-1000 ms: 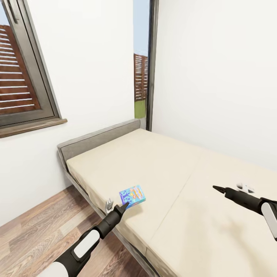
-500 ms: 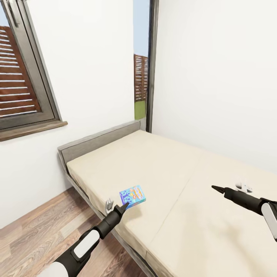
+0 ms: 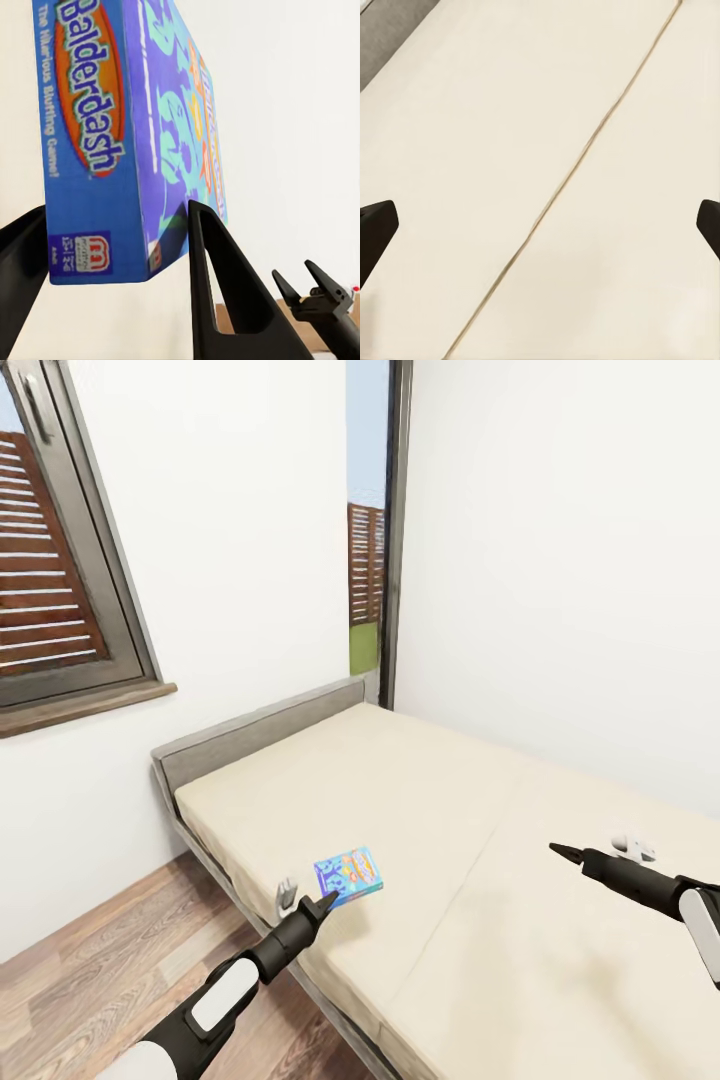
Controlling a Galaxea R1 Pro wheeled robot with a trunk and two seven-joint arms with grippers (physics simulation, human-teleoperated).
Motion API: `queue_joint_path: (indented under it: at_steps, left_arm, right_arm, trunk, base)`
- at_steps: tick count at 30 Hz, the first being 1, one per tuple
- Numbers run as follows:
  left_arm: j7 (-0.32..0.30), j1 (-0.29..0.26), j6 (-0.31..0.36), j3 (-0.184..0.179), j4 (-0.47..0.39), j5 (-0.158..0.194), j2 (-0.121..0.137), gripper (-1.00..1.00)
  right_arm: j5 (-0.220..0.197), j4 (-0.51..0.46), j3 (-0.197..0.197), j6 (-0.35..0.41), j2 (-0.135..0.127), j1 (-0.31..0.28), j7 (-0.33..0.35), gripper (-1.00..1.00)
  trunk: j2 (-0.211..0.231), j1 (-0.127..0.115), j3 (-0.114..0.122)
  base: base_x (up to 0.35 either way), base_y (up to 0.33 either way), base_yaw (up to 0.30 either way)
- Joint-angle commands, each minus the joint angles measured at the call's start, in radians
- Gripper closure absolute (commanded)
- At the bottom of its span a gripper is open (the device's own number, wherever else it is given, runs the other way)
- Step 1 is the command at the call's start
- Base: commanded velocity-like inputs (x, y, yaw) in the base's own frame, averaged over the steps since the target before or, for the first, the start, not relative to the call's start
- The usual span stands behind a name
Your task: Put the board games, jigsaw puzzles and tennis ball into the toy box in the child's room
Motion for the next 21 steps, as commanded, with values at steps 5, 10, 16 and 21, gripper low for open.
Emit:
queue_joint_path:
  at_steps: [5,10,16,21]
  left_arm:
    - [-0.001,-0.001,0.012,-0.004,0.0,0.01,0.001,1.0]
    - [0.001,-0.001,0.015,-0.004,0.002,0.01,0.001,1.0]
    - [0.001,-0.001,0.018,-0.005,0.032,0.01,0.0,1.0]
    - [0.001,-0.001,0.018,-0.006,0.045,0.01,0.0,1.0]
  right_arm:
    - [-0.003,0.0,-0.002,0.008,0.0,0.001,0.003,-1.0]
    - [-0.003,-0.001,-0.001,0.01,-0.001,0.001,0.003,-1.0]
    - [-0.004,-0.002,0.001,0.011,-0.001,0.001,0.003,-1.0]
    - [-0.004,-0.002,0.001,0.011,-0.001,0.001,0.003,-1.0]
  trunk:
    - [0.035,-0.019,0.015]
    - [0.07,-0.039,0.031]
    - [0.112,-0.062,0.051]
    - [0.147,-0.081,0.068]
  base:
    - [0.0,0.0,-0.008]
    - [0.0,0.0,-0.129]
    - [0.0,0.0,-0.227]
    - [0.0,0.0,-0.263]
